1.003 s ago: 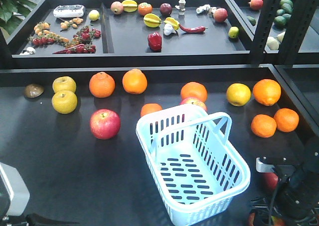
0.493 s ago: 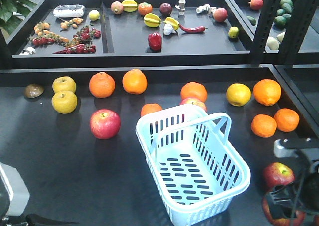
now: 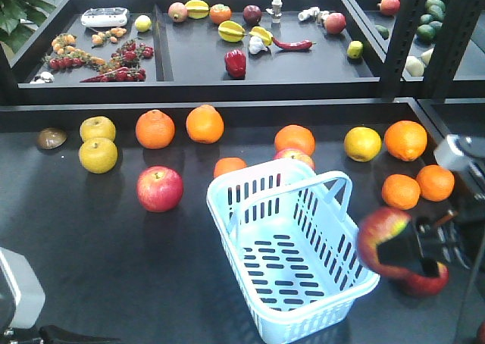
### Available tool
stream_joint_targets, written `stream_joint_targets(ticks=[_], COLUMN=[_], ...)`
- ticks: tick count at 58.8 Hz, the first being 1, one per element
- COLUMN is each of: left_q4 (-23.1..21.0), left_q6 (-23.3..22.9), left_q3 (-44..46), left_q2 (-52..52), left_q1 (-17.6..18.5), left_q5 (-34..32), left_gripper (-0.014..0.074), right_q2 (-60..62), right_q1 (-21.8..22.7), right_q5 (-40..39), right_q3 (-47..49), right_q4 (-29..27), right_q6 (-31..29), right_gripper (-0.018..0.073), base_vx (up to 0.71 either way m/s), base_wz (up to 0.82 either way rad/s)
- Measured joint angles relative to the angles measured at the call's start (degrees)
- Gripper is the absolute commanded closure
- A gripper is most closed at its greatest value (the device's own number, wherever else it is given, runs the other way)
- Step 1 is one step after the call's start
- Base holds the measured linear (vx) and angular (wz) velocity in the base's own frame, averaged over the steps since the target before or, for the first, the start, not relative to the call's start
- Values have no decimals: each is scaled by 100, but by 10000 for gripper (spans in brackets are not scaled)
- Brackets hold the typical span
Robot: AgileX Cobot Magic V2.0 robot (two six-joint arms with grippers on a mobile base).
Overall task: Pick three apples into basket with both arms
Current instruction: 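Move the apple over the basket and open the right gripper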
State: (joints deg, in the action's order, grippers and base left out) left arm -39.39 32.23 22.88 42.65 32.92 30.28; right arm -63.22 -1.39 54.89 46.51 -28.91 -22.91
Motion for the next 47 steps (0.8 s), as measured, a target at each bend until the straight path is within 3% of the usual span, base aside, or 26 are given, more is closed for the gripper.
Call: stream_joint_targets(ticks=[8,15,24,30,36,41,47], left_q4=[0,0,0,0,0,0,0], left_q6=[0,0,0,0,0,0,0], left_q3=[0,0,0,0,0,0,0], left_q2=[0,0,0,0,0,0,0], left_q1=[0,0,0,0,0,0,0], left_q5=[0,0,0,0,0,2,2], left_gripper=[602,602,602,602,602,602,602], right_q2=[-551,-1136,-1742,-1913,-1938,-1938,-1938], right_q1=[-66,-427,-842,-868,-881,-881,-881], right_q5=[-330,-893,-1460,-1629,-1785,-1898,-1963], right_q3=[6,6,6,6,6,6,6], right_q4=[-530,-936,-1228,-1286,-1297,-1327,-1338], right_q6=[-473,-992,-1520,-1662,-1716,-1726,-1731], right_gripper=[543,484,264,62,-72,-119,-99], base_vx=[0,0,0,0,0,0,0], base_wz=[0,0,0,0,0,0,0])
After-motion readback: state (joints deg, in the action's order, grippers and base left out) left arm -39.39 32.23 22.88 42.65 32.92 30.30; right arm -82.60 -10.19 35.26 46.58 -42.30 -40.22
